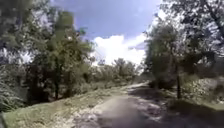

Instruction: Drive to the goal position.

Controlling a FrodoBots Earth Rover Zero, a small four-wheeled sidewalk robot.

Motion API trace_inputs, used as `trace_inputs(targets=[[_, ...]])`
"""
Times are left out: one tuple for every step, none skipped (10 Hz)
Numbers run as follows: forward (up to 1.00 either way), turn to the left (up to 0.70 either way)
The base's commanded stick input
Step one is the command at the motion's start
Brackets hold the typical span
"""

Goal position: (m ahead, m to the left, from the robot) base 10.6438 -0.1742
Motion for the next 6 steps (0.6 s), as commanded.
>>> trace_inputs(targets=[[0.7,0.0],[0.7,0.0],[0.7,0.0],[0.7,0.0],[0.7,-0.17],[0.7,-0.31]])
